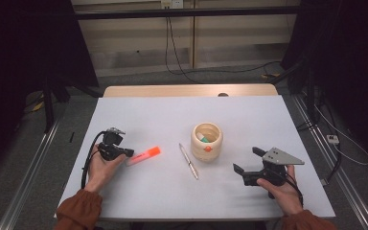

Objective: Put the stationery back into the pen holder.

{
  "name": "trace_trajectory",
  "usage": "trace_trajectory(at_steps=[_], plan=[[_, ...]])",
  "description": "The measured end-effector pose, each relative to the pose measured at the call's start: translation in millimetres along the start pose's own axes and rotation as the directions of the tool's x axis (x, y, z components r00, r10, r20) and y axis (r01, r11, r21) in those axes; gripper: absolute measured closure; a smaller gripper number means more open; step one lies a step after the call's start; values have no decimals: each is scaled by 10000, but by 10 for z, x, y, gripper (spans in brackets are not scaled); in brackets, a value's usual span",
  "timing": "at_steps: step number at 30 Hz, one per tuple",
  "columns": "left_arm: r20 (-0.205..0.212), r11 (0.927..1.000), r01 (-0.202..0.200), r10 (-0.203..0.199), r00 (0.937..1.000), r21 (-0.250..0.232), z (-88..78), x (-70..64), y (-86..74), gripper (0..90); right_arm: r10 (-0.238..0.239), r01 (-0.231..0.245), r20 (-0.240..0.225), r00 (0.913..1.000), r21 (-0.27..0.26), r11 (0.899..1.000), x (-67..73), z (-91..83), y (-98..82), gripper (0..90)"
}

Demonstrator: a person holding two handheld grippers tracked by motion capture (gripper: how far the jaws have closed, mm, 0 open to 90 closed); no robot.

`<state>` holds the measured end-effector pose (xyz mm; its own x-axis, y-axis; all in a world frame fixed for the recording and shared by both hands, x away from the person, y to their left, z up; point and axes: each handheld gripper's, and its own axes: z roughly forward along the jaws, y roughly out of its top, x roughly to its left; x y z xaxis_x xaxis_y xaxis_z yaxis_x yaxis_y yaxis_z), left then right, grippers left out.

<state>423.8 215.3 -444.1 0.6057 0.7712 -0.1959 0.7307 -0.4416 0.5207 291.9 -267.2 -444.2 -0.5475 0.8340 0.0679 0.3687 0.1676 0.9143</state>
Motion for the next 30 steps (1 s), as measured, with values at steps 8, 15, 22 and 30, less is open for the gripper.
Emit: trace_trajectory(at_steps=[8, 15, 22, 30], plan=[[39, 9998, -134, 135, 9999, -176, -15, -21, -45, 899, 2, -2, 29, 10000, -4, 10000, -2, 1, -1, 35], [-209, 9946, -122, 101, 9997, -1035, -89, 17, -42, 721, 50, -50, 59, 10000, -49, 10000, -17, -14, 1, 35], [-461, 9779, -631, 549, 9974, -1994, -234, -74, -58, 336, 77, -76, 156, 9998, -67, 9999, -31, -59, -3, 35], [-579, 9542, -912, 779, 9953, -2848, -378, -161, -123, 55, 111, -109, 210, 9997, -116, 9999, -43, -101, -18, 35]])
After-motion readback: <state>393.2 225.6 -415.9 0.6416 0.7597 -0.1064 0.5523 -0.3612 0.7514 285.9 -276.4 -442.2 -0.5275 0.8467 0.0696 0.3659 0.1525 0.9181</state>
